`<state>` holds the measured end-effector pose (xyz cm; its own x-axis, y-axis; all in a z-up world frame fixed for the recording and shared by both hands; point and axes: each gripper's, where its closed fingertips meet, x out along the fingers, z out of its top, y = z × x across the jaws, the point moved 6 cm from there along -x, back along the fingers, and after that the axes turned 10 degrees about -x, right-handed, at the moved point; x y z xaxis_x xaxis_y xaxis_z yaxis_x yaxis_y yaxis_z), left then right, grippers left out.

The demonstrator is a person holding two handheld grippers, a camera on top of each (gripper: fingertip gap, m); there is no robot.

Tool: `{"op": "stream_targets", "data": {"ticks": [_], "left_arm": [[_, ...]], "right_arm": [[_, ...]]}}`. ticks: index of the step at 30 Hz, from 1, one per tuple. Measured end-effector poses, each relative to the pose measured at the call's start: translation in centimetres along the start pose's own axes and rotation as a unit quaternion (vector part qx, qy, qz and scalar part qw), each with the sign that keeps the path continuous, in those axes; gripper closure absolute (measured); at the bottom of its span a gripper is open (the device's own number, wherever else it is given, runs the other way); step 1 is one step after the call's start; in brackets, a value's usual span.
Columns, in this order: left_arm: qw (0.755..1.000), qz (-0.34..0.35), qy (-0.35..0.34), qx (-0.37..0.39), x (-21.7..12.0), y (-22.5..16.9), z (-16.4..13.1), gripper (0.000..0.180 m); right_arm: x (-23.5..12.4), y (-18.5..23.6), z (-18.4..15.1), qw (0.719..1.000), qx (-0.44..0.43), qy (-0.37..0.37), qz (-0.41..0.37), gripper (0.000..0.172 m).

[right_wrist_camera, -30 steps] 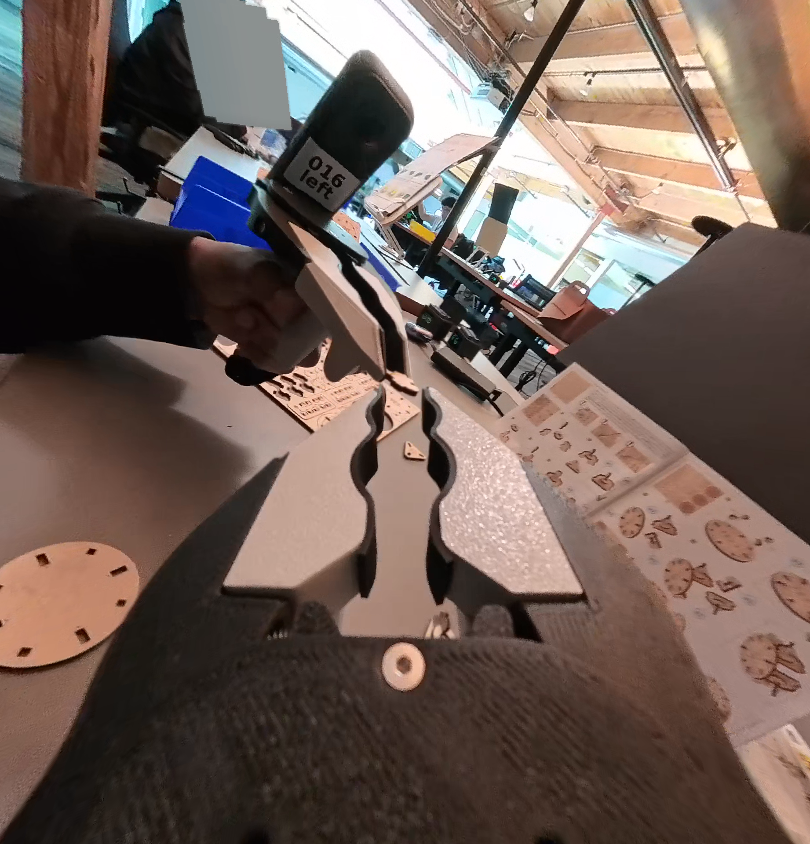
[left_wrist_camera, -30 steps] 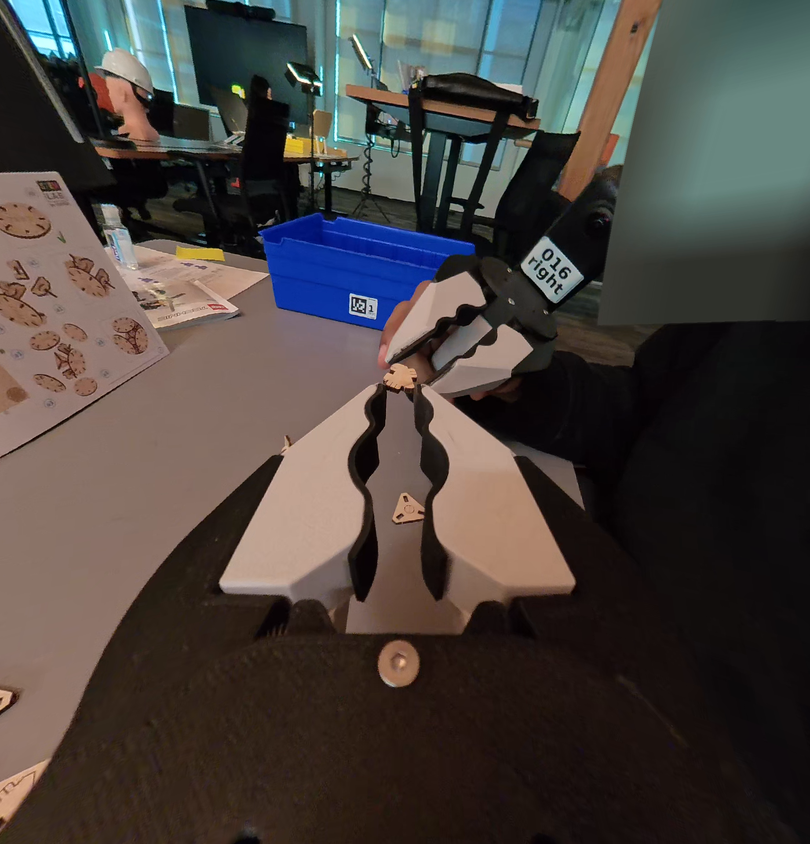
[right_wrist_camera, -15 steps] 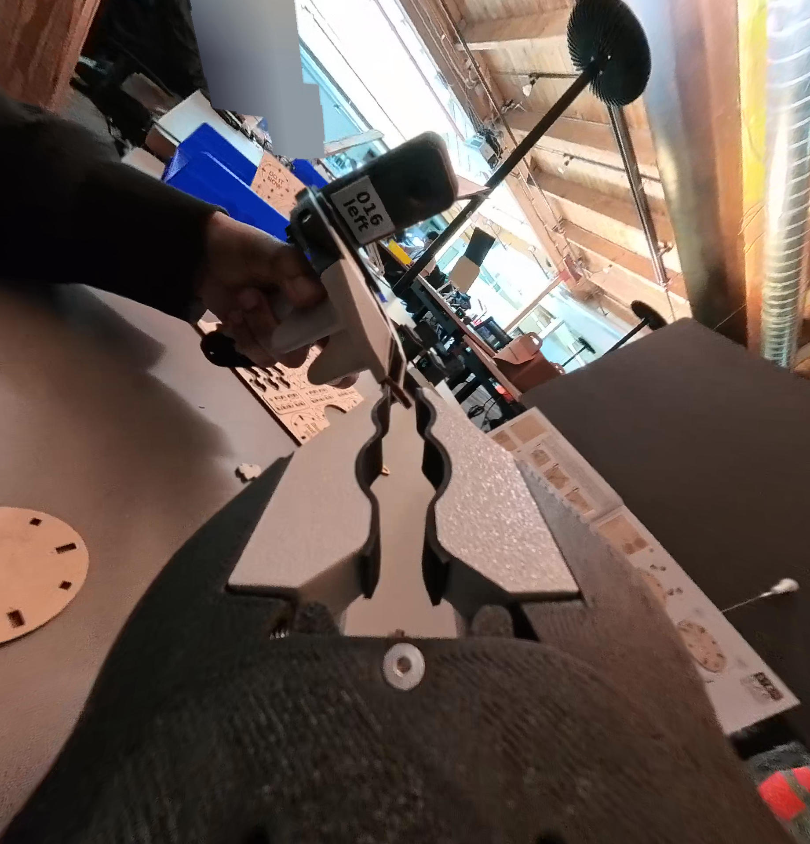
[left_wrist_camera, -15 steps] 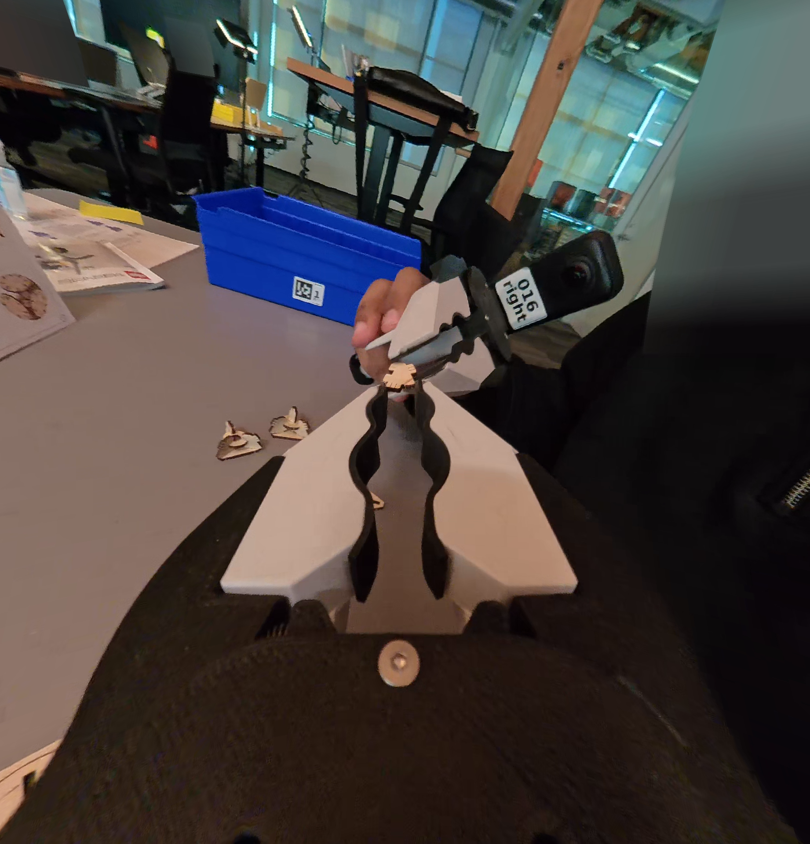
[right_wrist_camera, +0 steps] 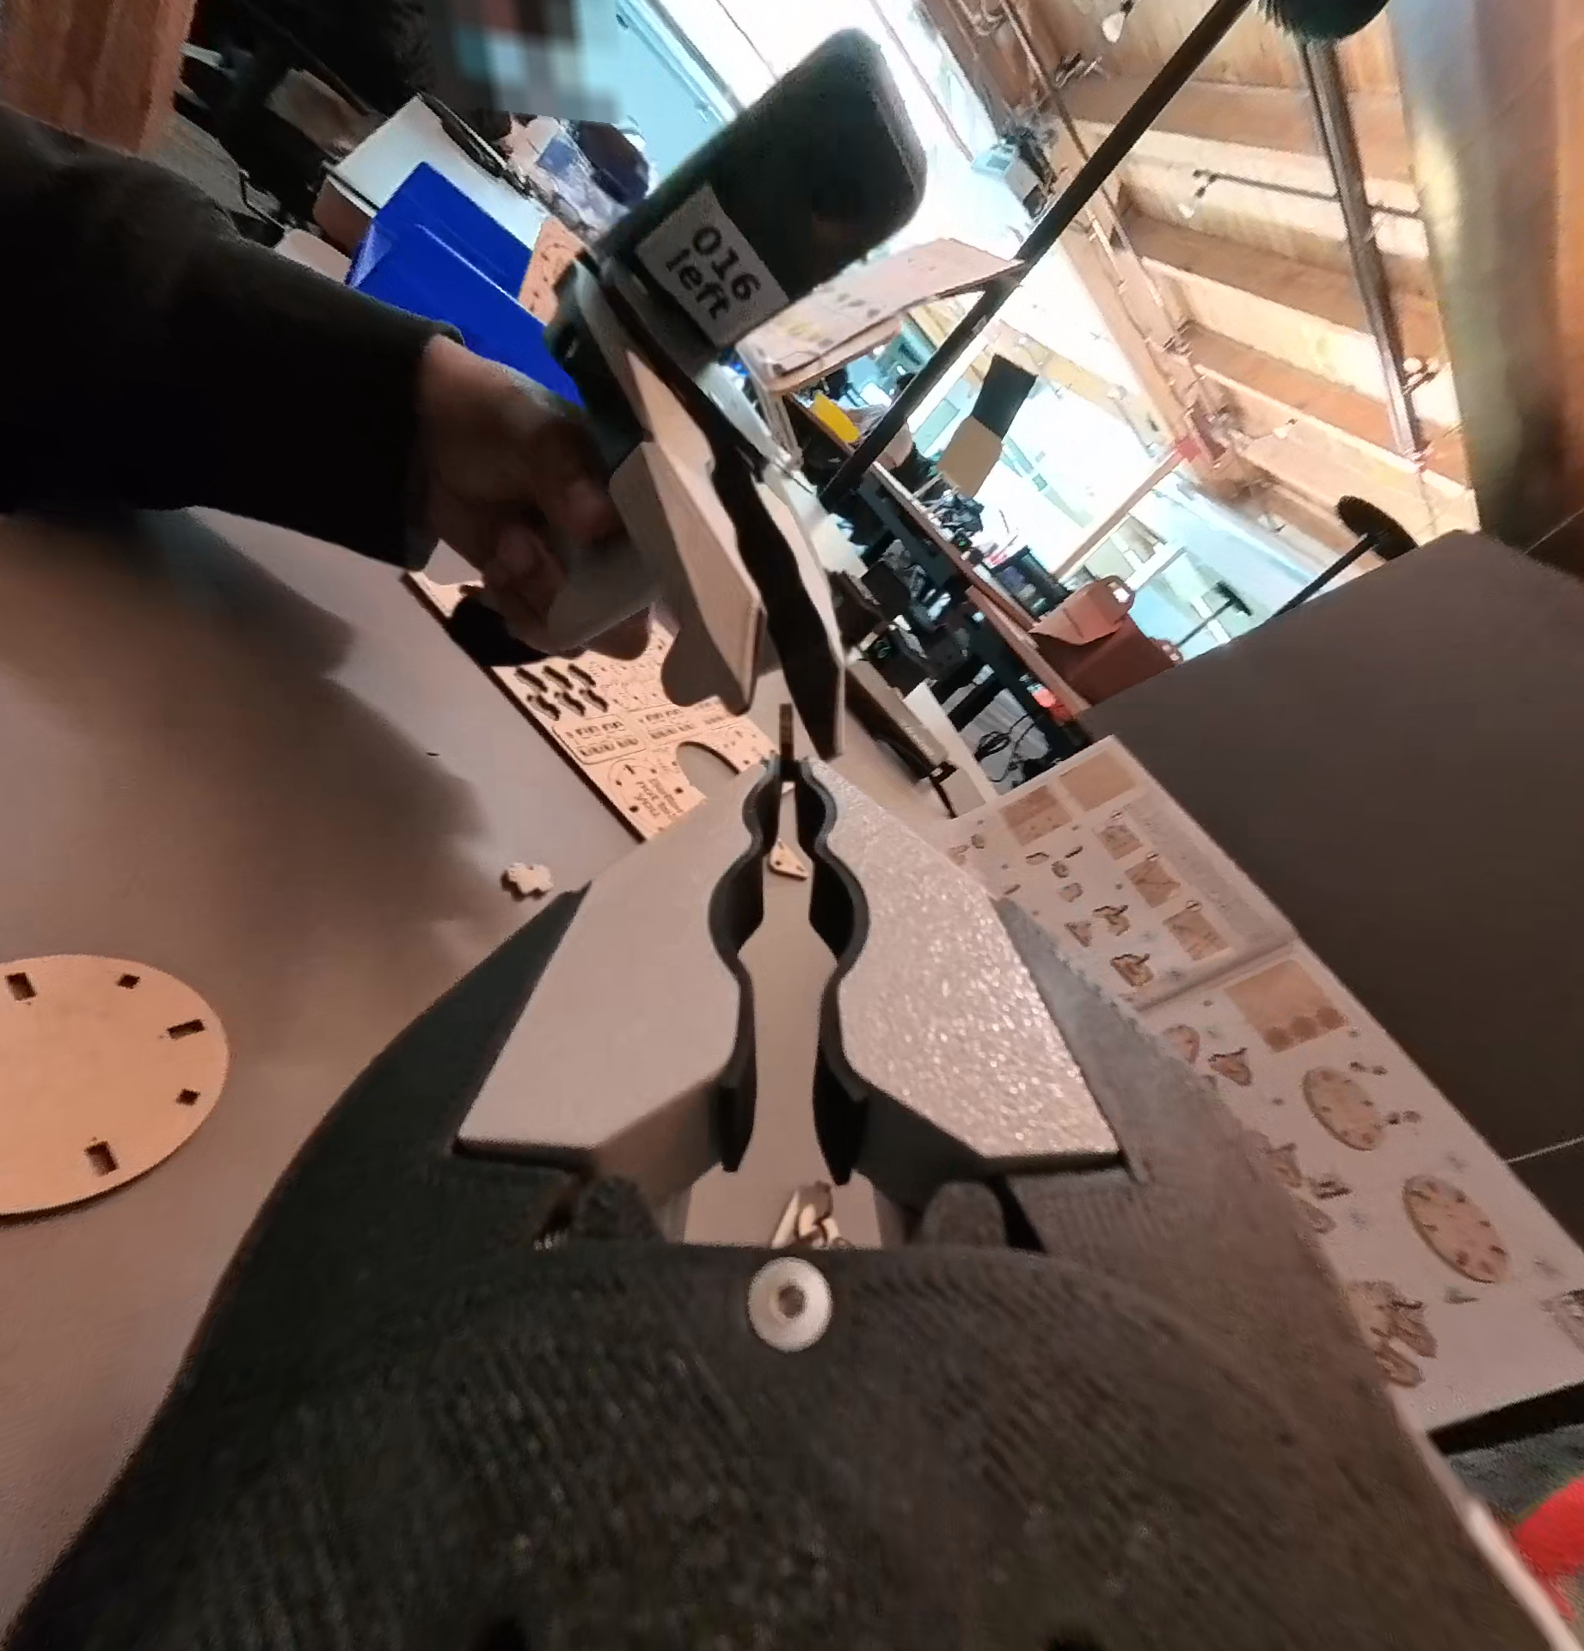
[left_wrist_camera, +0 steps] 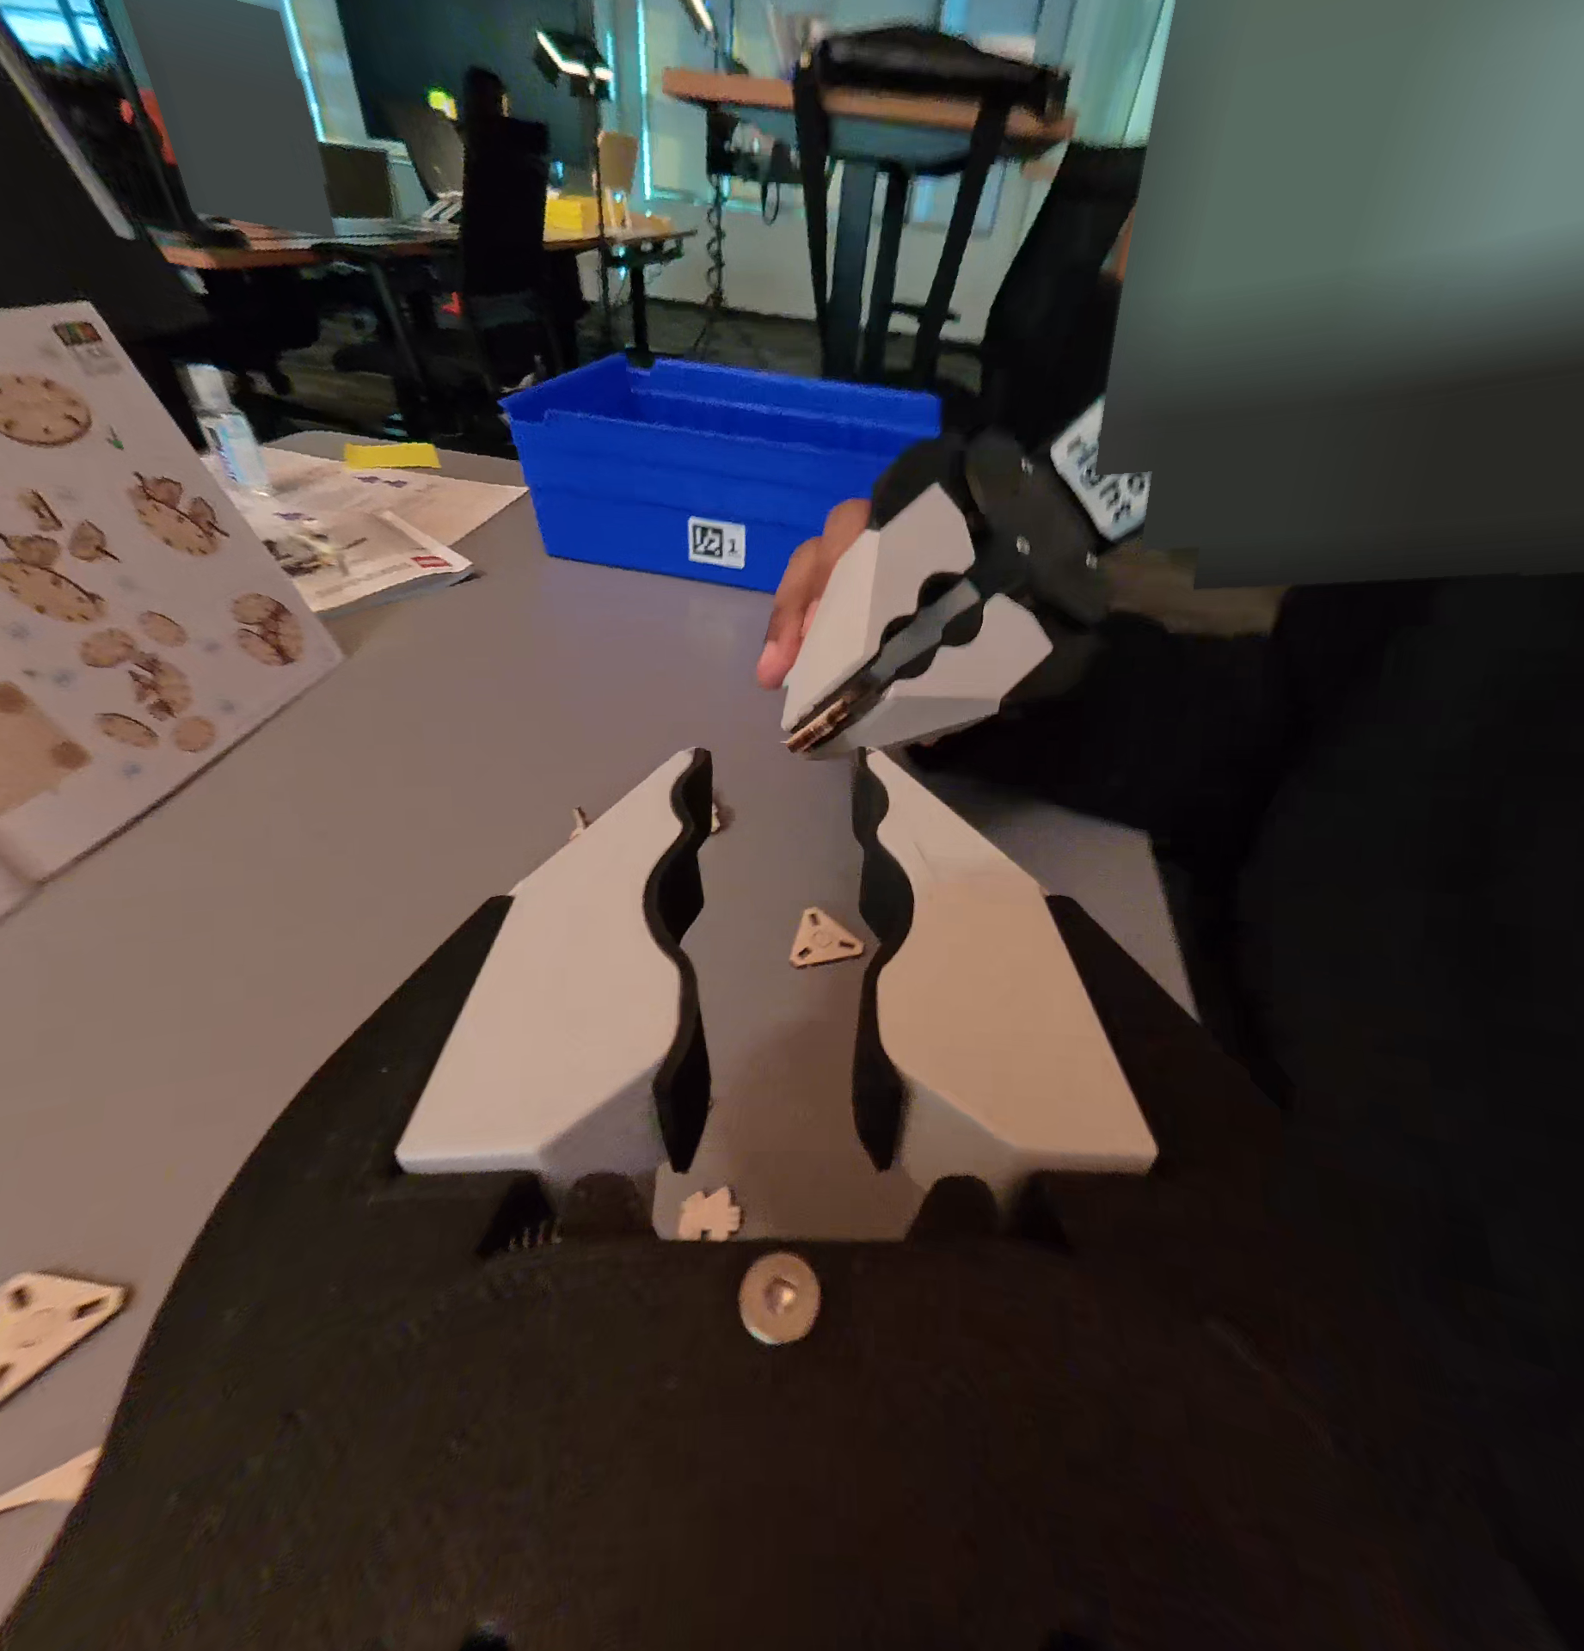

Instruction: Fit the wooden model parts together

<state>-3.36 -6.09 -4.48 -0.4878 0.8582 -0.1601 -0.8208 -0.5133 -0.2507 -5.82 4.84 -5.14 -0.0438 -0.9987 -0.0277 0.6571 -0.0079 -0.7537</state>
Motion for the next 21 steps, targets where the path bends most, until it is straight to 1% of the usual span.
{"op": "stream_targets", "data": {"ticks": [2, 4, 11, 14, 17, 21], "left_arm": [[0.999, 0.02, 0.017, 0.039, 0.2, -0.2, -0.3, 0.158], [0.997, 0.034, 0.024, 0.061, 0.4, -0.3, -0.3, 0.166], [0.997, 0.012, 0.04, 0.057, 0.6, -0.6, -0.9, 0.179], [0.997, 0.014, 0.051, 0.057, 0.6, -0.5, -1.1, 0.179], [0.997, 0.021, 0.048, 0.048, 0.6, -0.2, -0.9, 0.18], [0.998, 0.044, 0.018, 0.032, 0.0, 0.6, -0.2, 0.18]], "right_arm": [[0.1, 0.1, -0.2, 1.0, 0.022, 0.004, 0.017, 0.171], [0.2, 0.2, -0.5, 0.999, 0.038, 0.013, 0.035, 0.171], [0.6, 0.9, -1.1, 0.993, 0.079, 0.035, 0.083, 0.17], [0.7, 0.9, -1.4, 0.99, 0.095, 0.04, 0.095, 0.17], [0.8, 0.7, -1.6, 0.989, 0.115, 0.039, 0.083, 0.17], [0.3, -0.2, -1.7, 0.993, 0.112, 0.028, 0.035, 0.172]]}}
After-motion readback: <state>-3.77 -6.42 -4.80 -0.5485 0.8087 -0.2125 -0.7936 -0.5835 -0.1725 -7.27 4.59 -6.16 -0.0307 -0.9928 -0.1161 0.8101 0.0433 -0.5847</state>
